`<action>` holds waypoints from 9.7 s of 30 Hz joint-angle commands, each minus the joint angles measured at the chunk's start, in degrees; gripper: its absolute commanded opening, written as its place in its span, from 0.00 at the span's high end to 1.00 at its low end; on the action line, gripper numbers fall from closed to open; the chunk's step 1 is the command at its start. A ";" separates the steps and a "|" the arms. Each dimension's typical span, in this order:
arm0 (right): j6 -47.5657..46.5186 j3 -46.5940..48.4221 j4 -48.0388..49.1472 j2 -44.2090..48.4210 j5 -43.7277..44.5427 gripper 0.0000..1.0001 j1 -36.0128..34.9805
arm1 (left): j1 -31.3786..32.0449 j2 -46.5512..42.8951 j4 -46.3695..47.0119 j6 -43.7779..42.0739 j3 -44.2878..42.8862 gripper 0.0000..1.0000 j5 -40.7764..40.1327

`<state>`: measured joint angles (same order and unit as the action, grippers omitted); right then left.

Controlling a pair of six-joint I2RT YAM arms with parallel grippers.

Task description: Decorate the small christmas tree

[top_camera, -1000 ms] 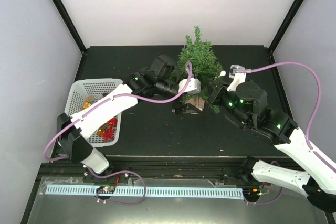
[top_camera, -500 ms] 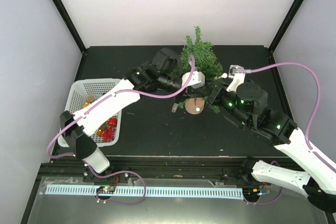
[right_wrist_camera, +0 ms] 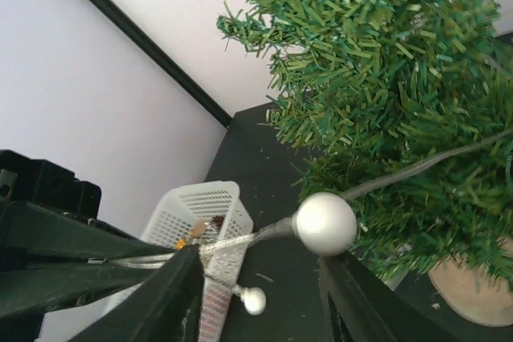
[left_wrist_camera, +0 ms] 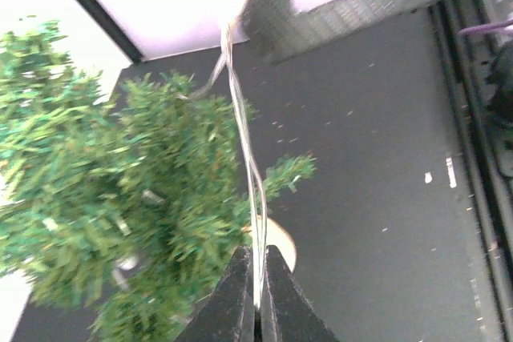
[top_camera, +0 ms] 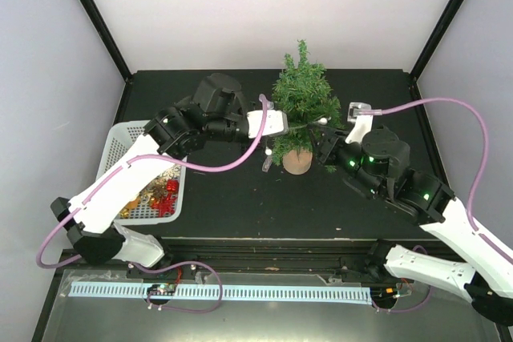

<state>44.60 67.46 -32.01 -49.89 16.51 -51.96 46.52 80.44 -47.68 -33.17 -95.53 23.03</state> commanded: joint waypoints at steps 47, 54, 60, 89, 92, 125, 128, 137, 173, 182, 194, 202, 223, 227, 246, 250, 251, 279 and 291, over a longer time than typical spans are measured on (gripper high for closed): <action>-9.30 -1.25 -1.42 8.26 15.36 0.43 0.36 | -9.61 25.45 14.40 -11.73 -27.52 0.98 -25.11; -9.62 -1.71 -0.88 8.40 15.74 0.43 0.33 | -9.56 28.80 14.49 -9.03 -28.66 0.40 -24.32; -9.71 -2.11 -0.56 8.40 15.74 0.43 0.31 | -10.75 28.17 13.74 -6.49 -28.30 0.13 -24.33; -8.56 -3.39 -0.92 9.45 15.83 0.43 0.36 | -18.05 19.12 8.60 -1.08 -20.14 0.01 -8.51; -9.07 -3.30 -1.07 9.71 15.83 0.43 0.30 | -18.70 18.42 7.65 -0.28 -20.19 0.01 -7.59; -12.92 -4.75 -10.15 -2.13 11.33 0.49 0.28 | -58.87 -12.74 -9.03 -7.36 30.22 0.32 -5.95; -11.44 -7.88 -9.66 -2.14 8.79 0.49 0.32 | -59.10 -14.47 -5.72 -7.15 35.91 0.22 -4.50; -8.99 -15.62 -6.11 0.99 3.25 0.48 0.34 | -59.18 -12.23 3.46 -7.65 43.75 0.14 -10.88; -13.49 -19.10 -4.24 -2.66 -5.41 0.46 0.35 | -70.27 -3.63 -10.23 -27.44 39.44 0.28 -5.09; -13.63 -16.19 -6.18 -8.80 -9.40 0.46 0.37 | -70.18 0.68 -14.19 -33.36 40.19 0.40 -0.38; -11.63 -14.15 -7.96 -10.45 -9.81 0.46 0.32 | -69.20 13.26 -18.45 -35.72 35.07 0.49 7.90; -10.96 -13.83 -8.25 -10.58 -9.50 0.46 0.37 | -69.23 17.97 -17.55 -34.80 33.08 0.55 5.98; -9.98 -12.98 -8.99 -10.09 -7.49 0.46 0.35 | -68.80 20.72 -20.86 -33.48 29.60 0.98 6.72; -9.72 -13.33 -9.37 -8.95 -6.85 0.46 0.29 | -69.18 17.44 -24.28 -33.30 25.41 0.98 7.98; -10.04 -9.80 -16.50 -0.25 11.08 0.46 0.38 | -42.68 6.26 -35.82 -14.47 -13.42 0.99 12.50; -9.05 -10.13 -16.43 1.00 11.65 0.46 0.46 | -31.74 10.91 -31.76 -7.76 -23.39 0.99 10.96; -8.89 -10.22 -16.42 1.33 11.76 0.46 0.46 | -29.58 12.61 -31.06 -6.60 -25.70 0.98 10.15; -8.65 -13.40 -15.48 3.97 12.71 0.45 1.14 | -11.64 28.87 -24.18 -1.52 -37.16 0.98 3.43; -8.04 -14.88 -15.04 5.15 12.00 0.45 1.14 | -11.05 32.13 -19.58 0.73 -36.61 0.96 2.38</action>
<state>35.53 53.54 -48.47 -45.60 28.34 -51.20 34.85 112.14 -70.22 -34.61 -131.13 25.93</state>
